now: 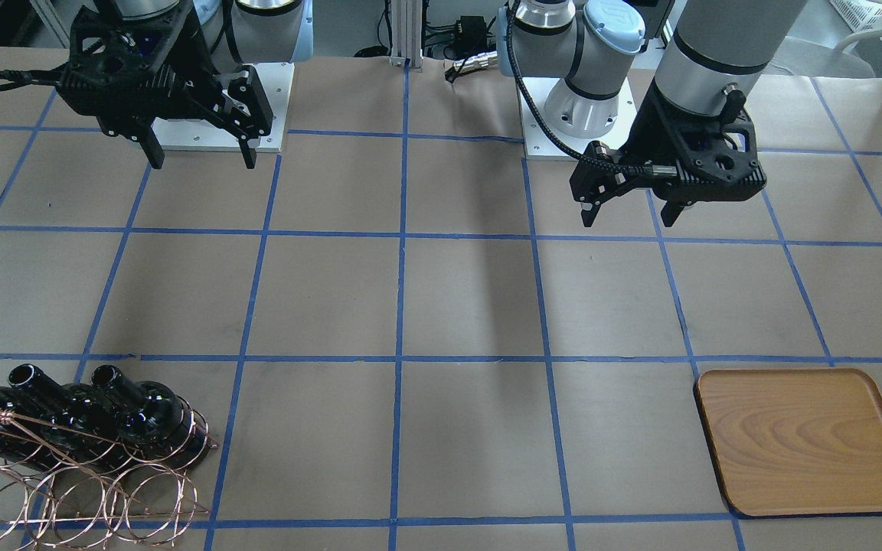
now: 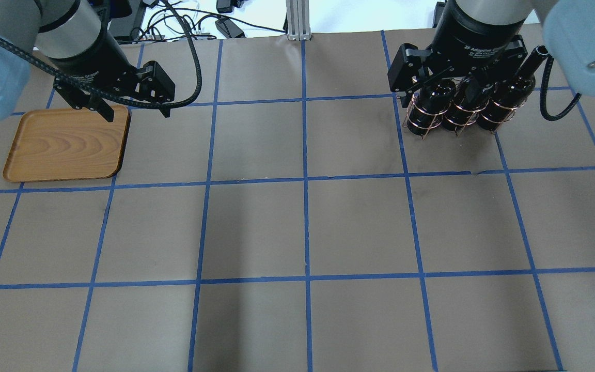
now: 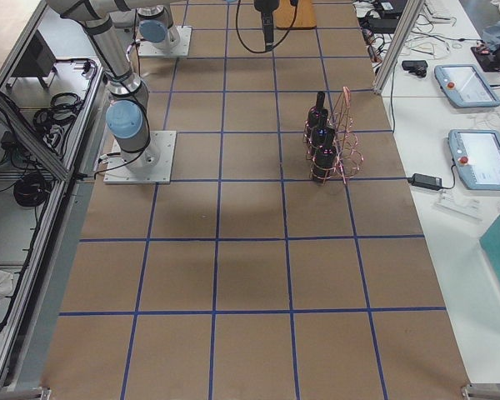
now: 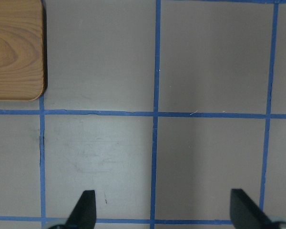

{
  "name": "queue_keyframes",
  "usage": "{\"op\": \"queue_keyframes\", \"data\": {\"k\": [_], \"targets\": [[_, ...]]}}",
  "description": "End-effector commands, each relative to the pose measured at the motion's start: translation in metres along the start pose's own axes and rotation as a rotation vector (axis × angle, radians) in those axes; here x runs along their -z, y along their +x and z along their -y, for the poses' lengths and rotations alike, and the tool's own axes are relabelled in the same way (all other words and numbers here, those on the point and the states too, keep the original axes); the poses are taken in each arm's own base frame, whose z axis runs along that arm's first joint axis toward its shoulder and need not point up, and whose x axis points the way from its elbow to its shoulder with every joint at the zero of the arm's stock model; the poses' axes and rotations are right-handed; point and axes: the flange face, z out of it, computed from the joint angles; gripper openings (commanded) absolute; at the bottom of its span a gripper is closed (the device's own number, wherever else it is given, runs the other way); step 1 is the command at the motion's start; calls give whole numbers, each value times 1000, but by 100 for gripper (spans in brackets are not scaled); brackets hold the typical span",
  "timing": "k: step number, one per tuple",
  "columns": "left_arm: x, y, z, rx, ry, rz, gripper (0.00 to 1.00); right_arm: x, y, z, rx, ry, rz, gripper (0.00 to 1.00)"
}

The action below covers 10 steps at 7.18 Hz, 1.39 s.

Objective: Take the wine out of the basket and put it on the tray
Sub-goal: 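Lower the right gripper over the dark bottles in the copper rack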

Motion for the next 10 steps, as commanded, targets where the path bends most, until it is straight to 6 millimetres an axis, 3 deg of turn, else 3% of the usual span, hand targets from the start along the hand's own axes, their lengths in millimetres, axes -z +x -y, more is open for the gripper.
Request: {"op": "queue_keyframes", "data": {"k": [1, 5, 6, 7, 8, 10], "targets": [[0, 0, 0, -3, -1, 0, 100, -1, 0, 1, 0, -3, 0, 100], [1, 0, -1, -5, 1, 1, 100, -2, 0, 2, 0, -3, 0, 100], [1, 0, -1, -5, 1, 1, 100, -2, 6, 11, -8, 2, -3, 100], [1, 0, -1, -5, 1, 1, 100, -3, 17, 32, -26, 6, -23, 100], [0, 0, -1, -6, -1, 3, 100, -14, 40, 54, -69, -12, -32, 100], [0, 0, -1, -8, -1, 1, 100, -38, 111, 86, -35, -36, -33, 100]]}}
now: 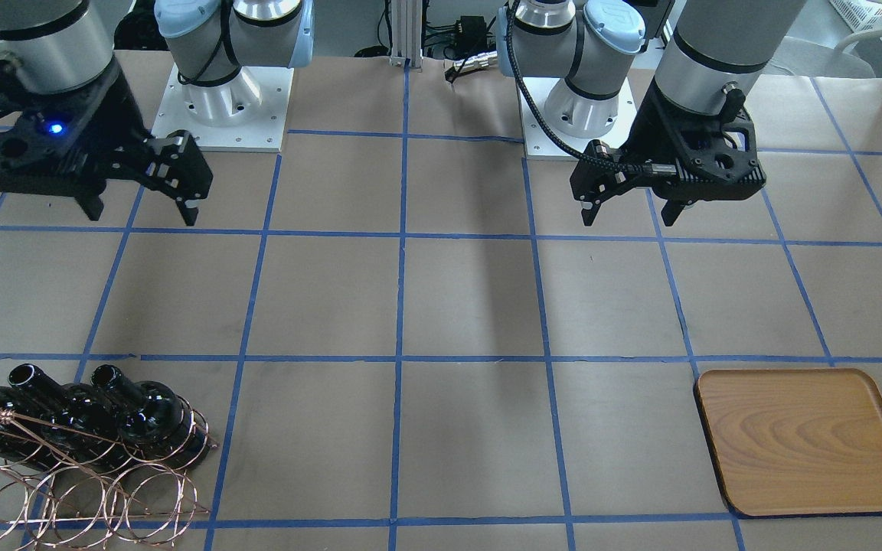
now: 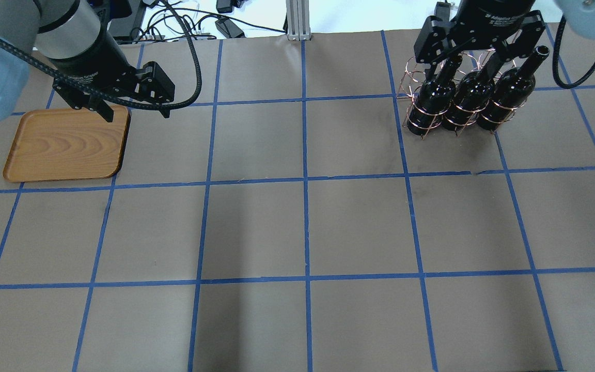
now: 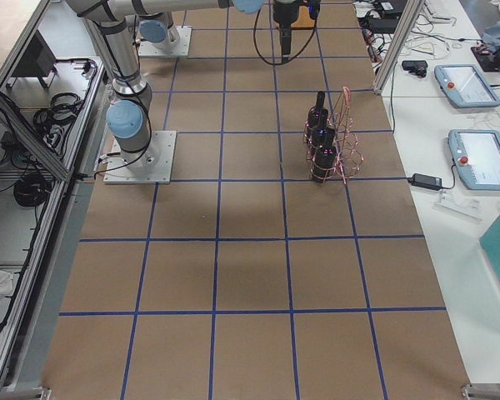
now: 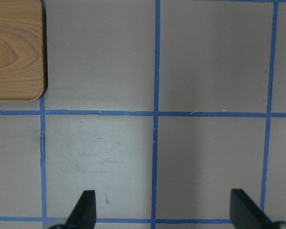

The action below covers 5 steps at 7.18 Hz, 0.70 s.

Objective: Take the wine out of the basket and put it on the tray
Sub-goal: 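Lower the right gripper over the dark bottles in the copper rack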

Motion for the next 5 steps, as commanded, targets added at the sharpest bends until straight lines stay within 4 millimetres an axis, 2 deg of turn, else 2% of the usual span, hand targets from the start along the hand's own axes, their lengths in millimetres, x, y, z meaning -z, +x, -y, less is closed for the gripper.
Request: {"op": "queue_keyframes", "data": {"k": [1, 3, 5], "targets": [[0, 0, 0, -1, 0, 0, 100, -30, 63, 44, 28, -4, -8, 100], [-1, 0, 0, -1, -2, 0, 100, -72, 85, 78, 29, -6, -10, 100], [-1, 0, 0, -2, -2, 0, 100, -103, 93, 100, 75, 9, -11, 100]]}}
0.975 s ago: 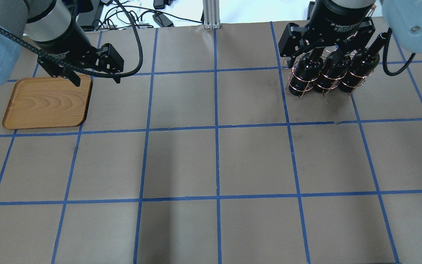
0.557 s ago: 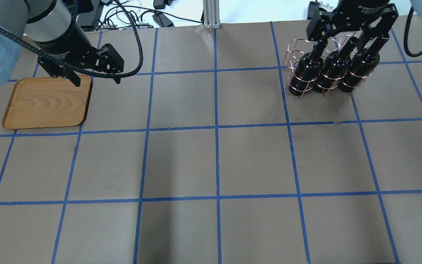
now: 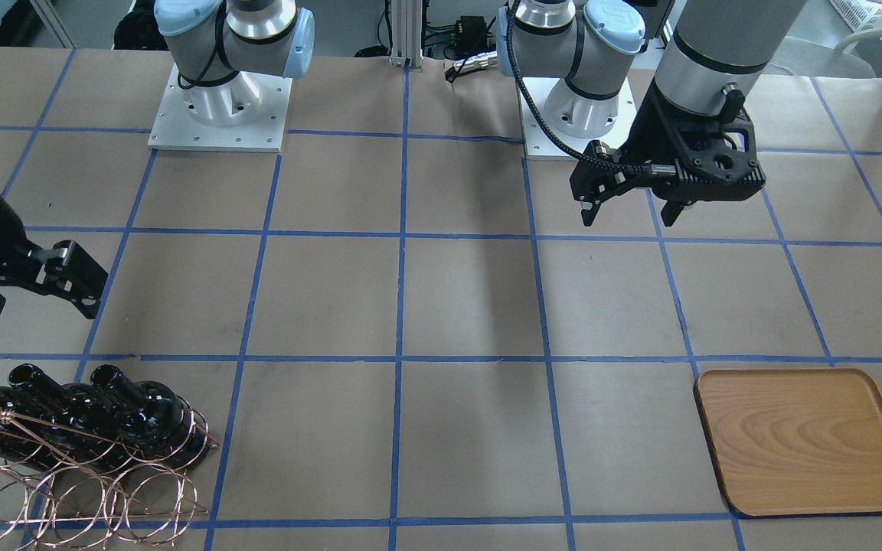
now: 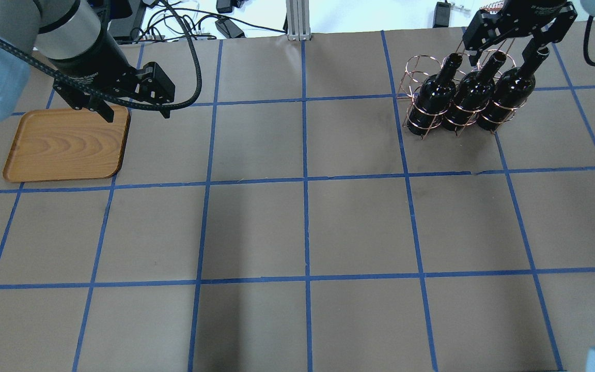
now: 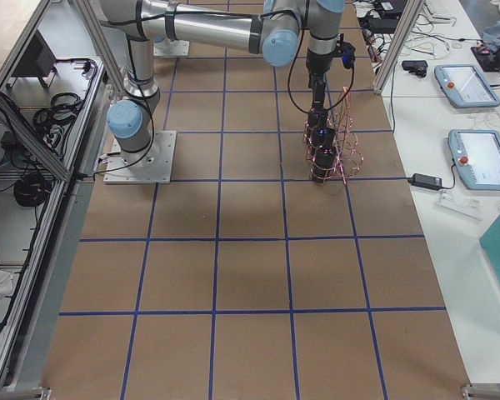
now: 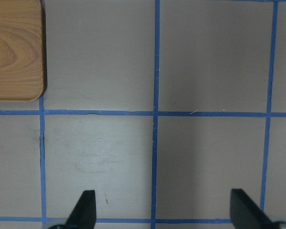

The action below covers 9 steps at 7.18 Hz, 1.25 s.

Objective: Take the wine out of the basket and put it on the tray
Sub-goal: 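Grasp a dark wine bottle neck with the right gripper and pull it out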

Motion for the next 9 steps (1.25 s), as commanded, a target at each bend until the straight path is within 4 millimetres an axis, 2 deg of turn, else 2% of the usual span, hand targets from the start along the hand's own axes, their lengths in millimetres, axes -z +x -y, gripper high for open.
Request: {"op": "queue_keyframes", "data": {"k": [1, 2, 5, 6, 8, 9], "targets": [[0, 0, 0, -1, 0, 1, 100, -29, 9, 20, 22, 17, -2, 100], [0, 0, 0, -1, 0, -1, 100, -36, 9, 23, 23, 14, 1, 99], [0, -1, 0, 0, 1, -1, 100, -46, 10, 26, 22, 5, 7, 69], [0, -1, 0, 0, 1, -1, 100, -48, 11, 27, 22, 1, 6, 55], [0, -1, 1, 0, 3, -1, 100, -47, 23, 26, 5, 1, 8, 16], [0, -1, 1, 2, 3, -1, 100, -43, 27, 24, -4, 6, 8, 5]]}}
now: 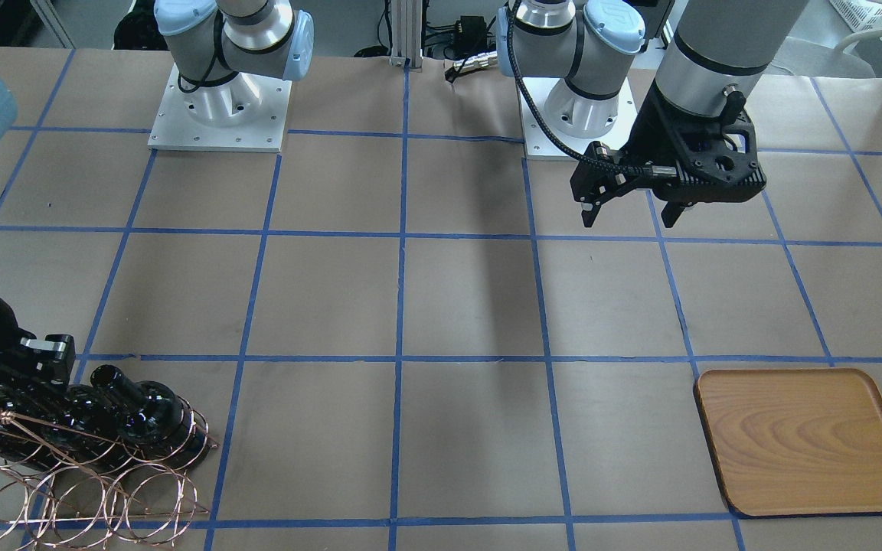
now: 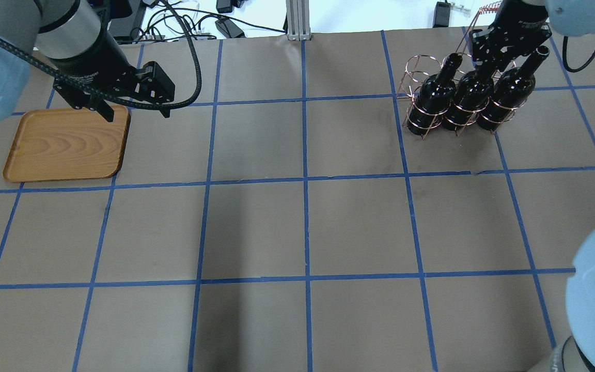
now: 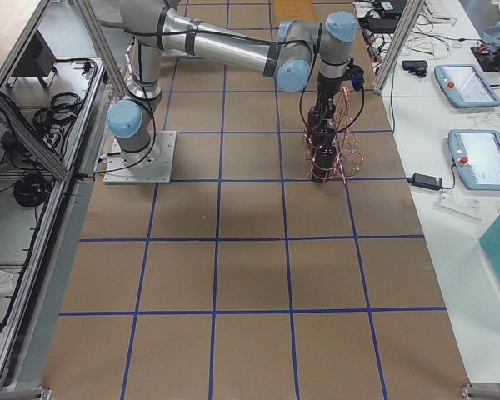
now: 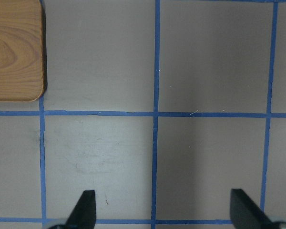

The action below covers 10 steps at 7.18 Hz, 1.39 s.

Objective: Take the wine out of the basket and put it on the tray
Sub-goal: 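Grasp a dark wine bottle neck with the right gripper and pull it out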

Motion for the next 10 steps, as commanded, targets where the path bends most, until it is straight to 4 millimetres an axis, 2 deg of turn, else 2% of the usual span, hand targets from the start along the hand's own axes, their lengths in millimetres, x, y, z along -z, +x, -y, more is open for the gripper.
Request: {"op": "queue_keyframes", "data": {"k": [1, 2, 3, 4, 6, 7, 8, 9, 10], "targets": [[0, 0, 0, 0, 1, 0, 100, 11, 6, -2, -13, 14, -2, 0], [0, 0, 0, 0, 1, 0, 100, 33, 7, 0, -24, 48, -12, 0], [0, -1, 0, 1, 1, 0, 100, 63, 6, -3, -28, 50, 2, 0], [2, -1, 0, 1, 4, 2, 100, 104, 1, -11, -26, 91, 17, 0], [5, -5, 1, 9, 10, 2, 100, 158, -6, -47, -33, 91, 9, 0], [6, -7, 1, 12, 13, 3, 100, 169, -11, -65, -46, 52, 10, 0], [7, -7, 2, 13, 14, 0, 100, 166, -19, -81, -92, -19, 26, 0], [8, -9, 3, 16, 16, 0, 100, 150, -36, -92, -139, -74, 47, 0], [11, -11, 4, 21, 21, 0, 100, 134, -69, -106, -147, -109, 46, 0]]}}
